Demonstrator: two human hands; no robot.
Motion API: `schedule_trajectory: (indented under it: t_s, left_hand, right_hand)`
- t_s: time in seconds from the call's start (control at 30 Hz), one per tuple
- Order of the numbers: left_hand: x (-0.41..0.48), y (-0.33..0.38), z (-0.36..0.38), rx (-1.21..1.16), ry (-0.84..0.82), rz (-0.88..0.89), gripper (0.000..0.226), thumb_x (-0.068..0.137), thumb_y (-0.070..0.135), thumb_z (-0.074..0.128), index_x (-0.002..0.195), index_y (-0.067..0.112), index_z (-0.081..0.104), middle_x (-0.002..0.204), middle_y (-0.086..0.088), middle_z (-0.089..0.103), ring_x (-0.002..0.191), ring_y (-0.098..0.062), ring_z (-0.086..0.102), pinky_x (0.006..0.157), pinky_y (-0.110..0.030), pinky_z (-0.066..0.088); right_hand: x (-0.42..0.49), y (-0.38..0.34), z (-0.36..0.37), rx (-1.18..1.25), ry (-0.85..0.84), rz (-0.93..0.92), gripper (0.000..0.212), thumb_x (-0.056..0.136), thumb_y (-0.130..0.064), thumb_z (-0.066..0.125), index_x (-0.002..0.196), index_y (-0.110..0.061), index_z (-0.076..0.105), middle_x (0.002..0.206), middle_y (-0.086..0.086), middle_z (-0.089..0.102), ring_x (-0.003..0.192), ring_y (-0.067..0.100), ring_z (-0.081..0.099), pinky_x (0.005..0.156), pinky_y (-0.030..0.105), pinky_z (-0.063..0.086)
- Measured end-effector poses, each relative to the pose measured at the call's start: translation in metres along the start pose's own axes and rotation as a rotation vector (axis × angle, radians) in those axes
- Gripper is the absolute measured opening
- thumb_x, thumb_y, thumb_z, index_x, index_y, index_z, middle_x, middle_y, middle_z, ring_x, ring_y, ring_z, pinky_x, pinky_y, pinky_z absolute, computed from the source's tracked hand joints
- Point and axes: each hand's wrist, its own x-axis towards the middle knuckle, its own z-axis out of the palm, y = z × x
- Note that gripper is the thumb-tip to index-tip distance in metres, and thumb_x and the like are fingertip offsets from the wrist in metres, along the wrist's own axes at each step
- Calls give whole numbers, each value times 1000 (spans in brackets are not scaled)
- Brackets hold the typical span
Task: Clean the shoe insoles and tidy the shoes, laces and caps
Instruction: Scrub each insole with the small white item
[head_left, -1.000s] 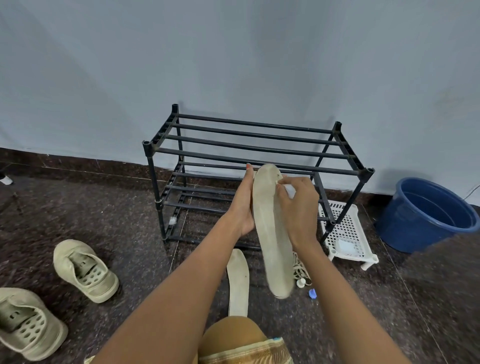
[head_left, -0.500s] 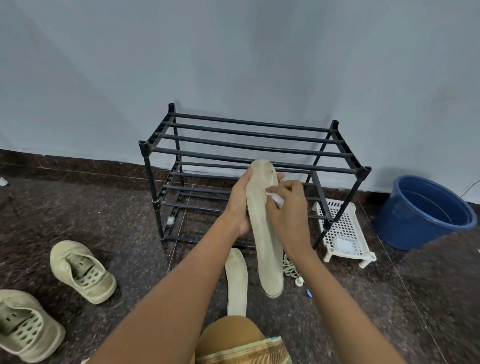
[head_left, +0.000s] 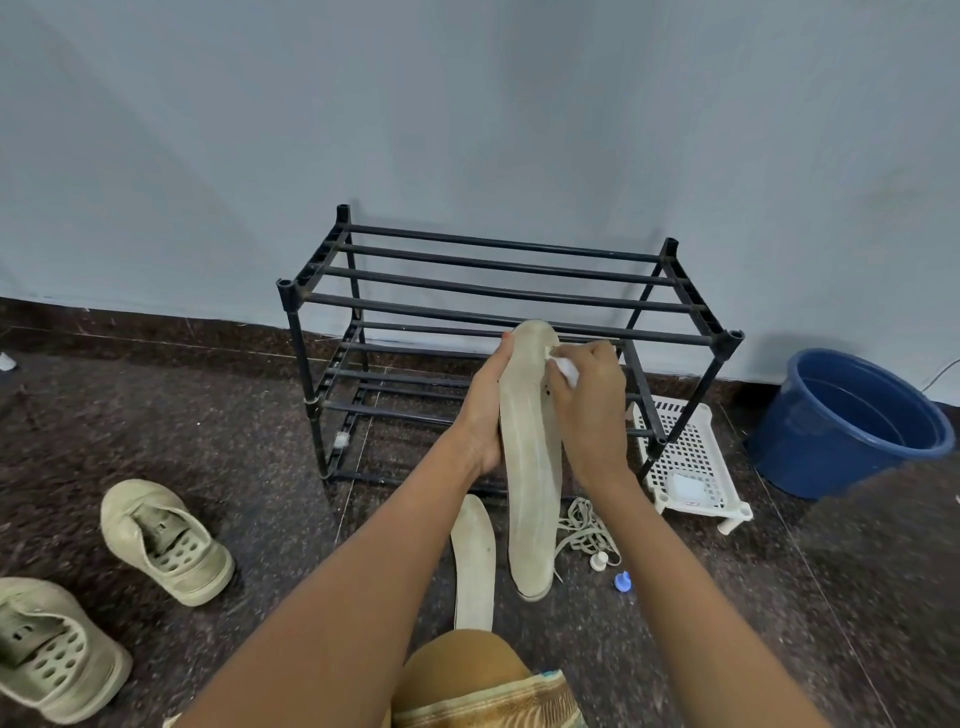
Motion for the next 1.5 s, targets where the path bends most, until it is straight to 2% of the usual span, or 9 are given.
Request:
schedule_trajectory:
  t_s: [0.17,0.43,0.6,0.73,0.83,1.0,1.23,1.4,1.5]
  left_hand:
    - [0,1,-2,-54,-21,3,76,91,64,24,131,6,53,136,-18,50,118,-28,51,108,-41,36]
    - [-1,0,0,-5,-14,29,57,93,58,33,99,12,66,80,-8,68,70,-19,64,65,-30,52]
    - [-2,1,-1,15,-3,5,62,93,59,30,111,11,63,88,-7,69,76,-18,66,68,-29,53]
    - [-3,1,0,-33,-13,7,74,92,62,26,133,5,50,134,-13,53,117,-26,51,100,-37,41]
    - [0,0,-1,-27,-16,7,73,93,61,26,130,4,53,130,-13,58,114,-26,55,100,-37,42]
    - [0,0,-1,11,0,20,60,92,60,32,106,10,65,85,-9,69,74,-20,64,71,-32,51]
    - [-3,1,-1,23,-4,-1,62,92,60,32,109,11,64,88,-8,67,73,-19,64,66,-29,52]
    - [-5,3,1,6,-48,-26,75,92,63,23,132,7,51,133,-13,55,112,-25,56,98,-36,43]
    - [-2,2,0,30,-47,-27,75,92,63,23,131,6,52,130,-13,57,107,-25,59,92,-35,47]
  right_hand:
    - [-22,4,6,7,-80,-35,19,88,-9,55,104,-6,65,88,-1,43,82,15,48,64,16,38]
    - [7,3,-1,22,40,-19,16,89,-8,55,101,-2,65,92,1,45,86,16,49,71,21,40]
    - [-5,6,1,31,-13,-16,16,88,-5,55,101,-2,64,91,1,44,86,13,47,69,12,32]
    - [-23,10,3,39,-112,-21,17,88,-8,55,102,-5,65,89,0,44,85,16,49,73,19,37]
    - [-19,10,1,34,-83,-26,16,88,-7,55,100,-5,65,89,0,44,86,16,49,71,18,38]
    - [1,7,-3,31,8,-13,16,88,-5,54,100,-3,64,91,1,44,86,17,48,67,13,33]
    - [-7,6,-3,44,-1,-21,16,88,-4,55,101,-2,64,92,1,44,87,14,47,69,12,34]
    - [-24,9,1,13,-89,-61,17,88,-6,56,101,-3,65,90,0,45,87,18,50,74,23,41]
    - [-23,10,-1,21,-92,-70,15,87,-5,56,99,-4,65,90,1,45,88,19,50,74,24,41]
